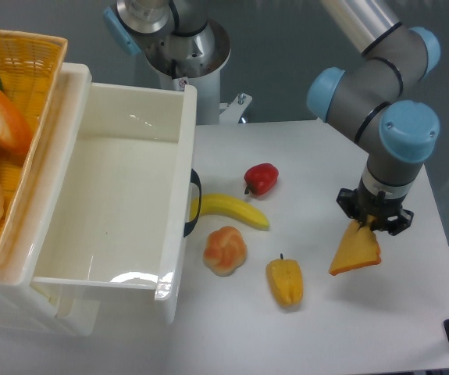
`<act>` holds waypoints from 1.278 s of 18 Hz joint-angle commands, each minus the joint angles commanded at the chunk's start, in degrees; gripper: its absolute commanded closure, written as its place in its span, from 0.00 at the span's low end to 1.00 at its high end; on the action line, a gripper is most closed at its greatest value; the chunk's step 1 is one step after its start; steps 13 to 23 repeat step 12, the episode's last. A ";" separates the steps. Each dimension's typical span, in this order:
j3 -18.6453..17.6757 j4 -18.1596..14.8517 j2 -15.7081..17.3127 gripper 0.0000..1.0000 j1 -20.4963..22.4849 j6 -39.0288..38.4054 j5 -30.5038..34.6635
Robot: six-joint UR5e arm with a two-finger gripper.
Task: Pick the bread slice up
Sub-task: 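Lift the grasped bread slice up off the yellow pepper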
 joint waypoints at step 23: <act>4.66 -4.22 -0.18 1.00 0.26 8.89 3.08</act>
